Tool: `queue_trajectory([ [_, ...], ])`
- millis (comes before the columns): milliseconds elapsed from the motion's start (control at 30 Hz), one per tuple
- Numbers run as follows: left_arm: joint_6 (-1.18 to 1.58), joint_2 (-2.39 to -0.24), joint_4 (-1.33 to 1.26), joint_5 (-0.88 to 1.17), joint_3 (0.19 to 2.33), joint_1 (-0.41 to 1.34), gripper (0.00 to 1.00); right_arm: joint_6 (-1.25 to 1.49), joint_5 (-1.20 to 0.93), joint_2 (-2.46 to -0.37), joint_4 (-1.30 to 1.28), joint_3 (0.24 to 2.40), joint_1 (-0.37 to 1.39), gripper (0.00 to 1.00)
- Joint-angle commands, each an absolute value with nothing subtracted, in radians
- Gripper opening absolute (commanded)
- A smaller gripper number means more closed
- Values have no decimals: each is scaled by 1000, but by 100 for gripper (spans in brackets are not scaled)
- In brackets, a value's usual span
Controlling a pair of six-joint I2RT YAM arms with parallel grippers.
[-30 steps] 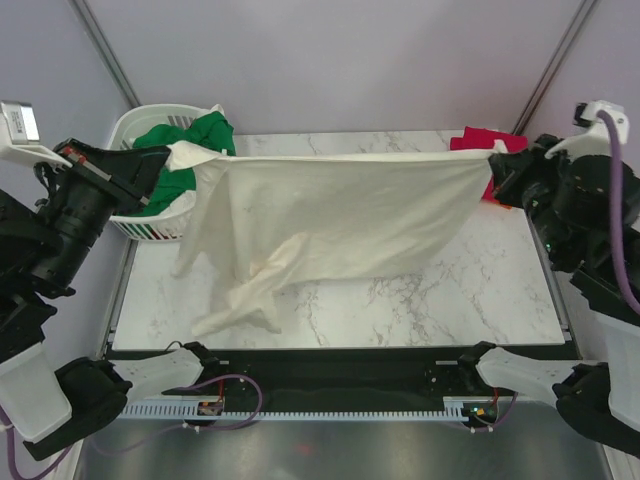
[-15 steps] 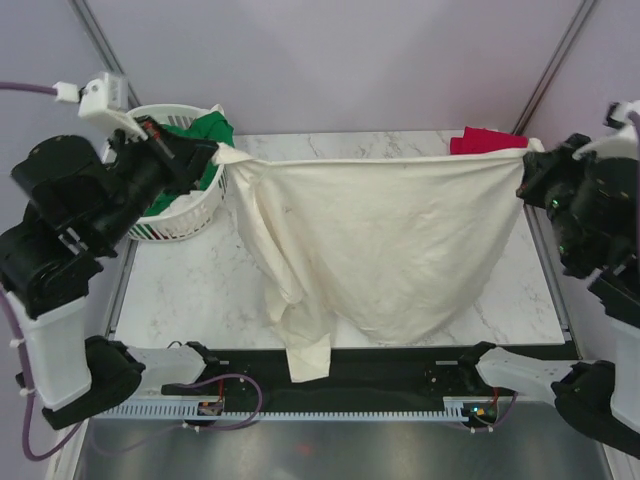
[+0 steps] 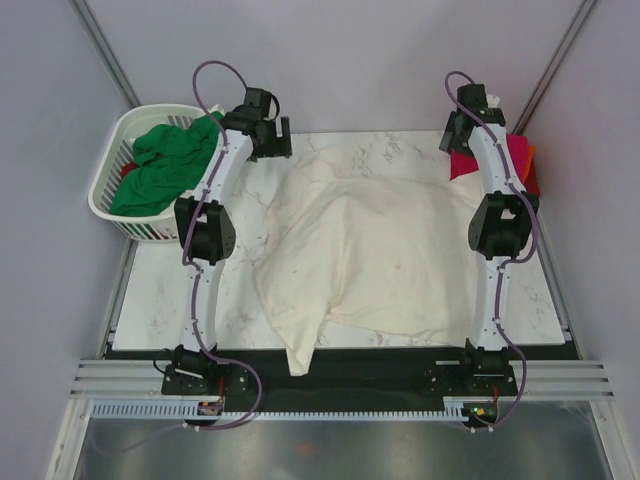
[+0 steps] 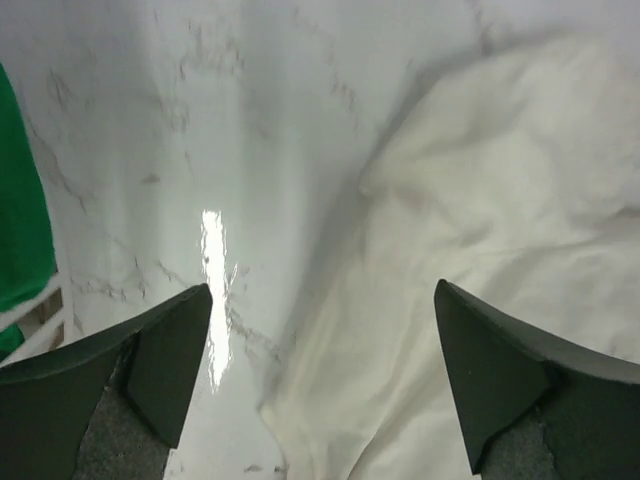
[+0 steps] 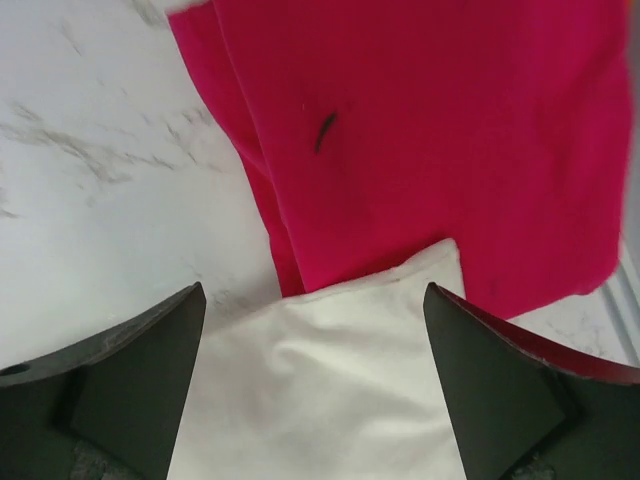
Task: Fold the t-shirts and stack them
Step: Flatten the tshirt out
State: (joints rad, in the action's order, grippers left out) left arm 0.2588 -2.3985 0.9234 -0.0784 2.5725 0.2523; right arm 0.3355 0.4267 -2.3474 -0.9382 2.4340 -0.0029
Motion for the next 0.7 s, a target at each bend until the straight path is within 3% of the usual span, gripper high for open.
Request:
queue_trajectory([
  [0, 232, -2283, 900, -75, 2533, 262, 100, 327, 348, -2269, -972, 2469, 9, 98],
  [267, 268, -2122, 896, -94, 2372, 287, 99, 339, 235, -1949, -812, 2140, 47, 98],
  [367, 296, -2098, 861, -14, 2286, 322, 95, 321, 184, -1867, -782, 1990, 84, 98],
  [667, 343, -2357, 756, 185, 2358, 388, 91, 339, 3, -1831, -693, 1703, 100, 98],
])
